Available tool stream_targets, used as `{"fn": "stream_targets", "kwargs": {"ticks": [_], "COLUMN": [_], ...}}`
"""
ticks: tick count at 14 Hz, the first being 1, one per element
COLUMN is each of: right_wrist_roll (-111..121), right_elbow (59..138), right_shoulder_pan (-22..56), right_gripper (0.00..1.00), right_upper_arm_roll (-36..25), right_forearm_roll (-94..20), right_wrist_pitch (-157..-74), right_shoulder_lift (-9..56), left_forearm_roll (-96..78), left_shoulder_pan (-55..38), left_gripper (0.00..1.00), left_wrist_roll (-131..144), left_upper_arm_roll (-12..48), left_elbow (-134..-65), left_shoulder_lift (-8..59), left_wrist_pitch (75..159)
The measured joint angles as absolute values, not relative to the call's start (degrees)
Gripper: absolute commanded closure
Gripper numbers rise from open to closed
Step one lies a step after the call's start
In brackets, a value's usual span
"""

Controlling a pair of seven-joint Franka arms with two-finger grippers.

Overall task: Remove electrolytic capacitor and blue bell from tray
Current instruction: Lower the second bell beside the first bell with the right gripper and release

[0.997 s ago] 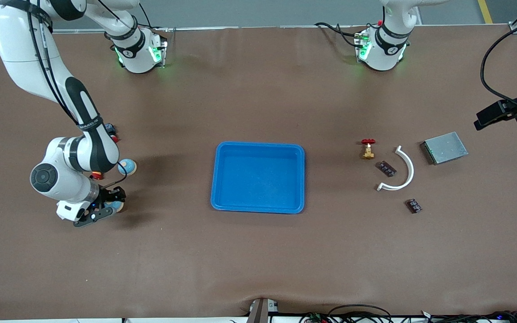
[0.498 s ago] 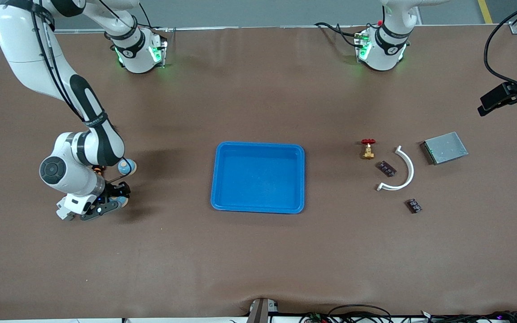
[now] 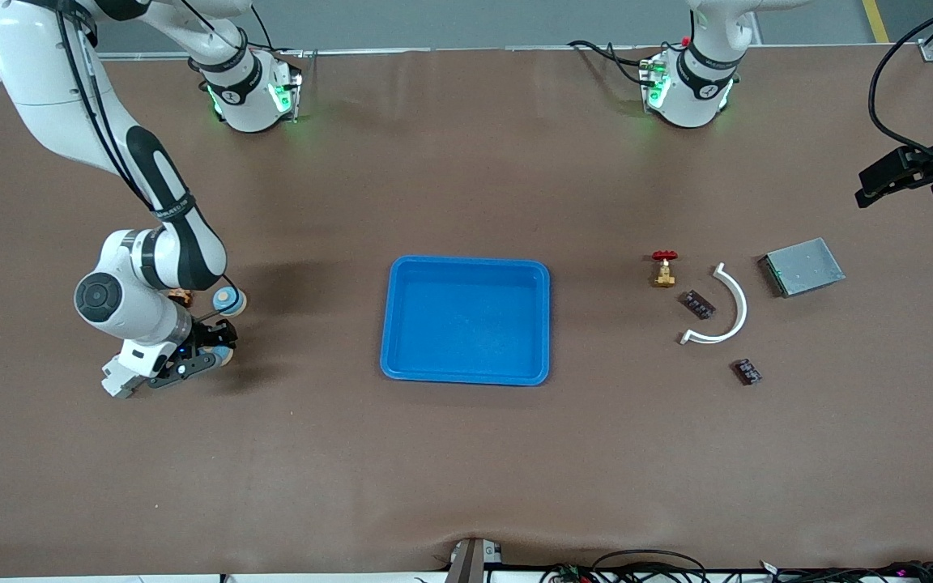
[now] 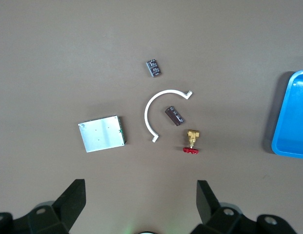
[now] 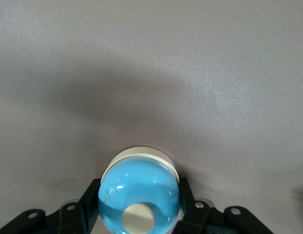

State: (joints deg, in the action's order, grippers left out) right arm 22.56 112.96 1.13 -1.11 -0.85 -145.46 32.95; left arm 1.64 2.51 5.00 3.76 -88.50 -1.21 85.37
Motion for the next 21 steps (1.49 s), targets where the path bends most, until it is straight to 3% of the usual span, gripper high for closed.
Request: {"fn": "stream_targets", "kwargs": {"ticks": [7, 12, 17, 21], "right_wrist_roll": [19.68, 14.83, 9.59, 5.68], "right_elbow": [110.59, 100.99, 96.22, 89.21], "right_shoulder_pan": [1.81, 3.69, 4.64, 4.50], "right_gripper": [0.00, 0.00, 0.00, 0.00], "right_upper_arm_roll": [-0.49, -0.33, -0.39, -0.55], "right_forearm_roll": [-0.85, -0.85, -0.85, -0.92], "right_wrist_pitch": [-144.39, -130.14, -125.11, -112.23], "right_shoulder_lift": [31.98, 31.50, 31.07, 28.99], "left_forearm_roll": [1.64, 1.64, 1.64, 1.64], "left_shoulder_pan": [2.50, 2.48, 2.43, 2.43], "left_gripper": [0.00, 0.00, 0.00, 0.00], "left_wrist_roll": [5.00, 4.98, 4.98, 4.98], "left_upper_arm_roll": [4.09, 4.13, 4.15, 4.15], "left_elbow": [-88.49, -88.49, -88.49, -88.44], "left_shoulder_lift": [-1.33, -1.37, -1.38, -1.39], "left_wrist_pitch": [85.37, 85.37, 85.37, 85.38]}}
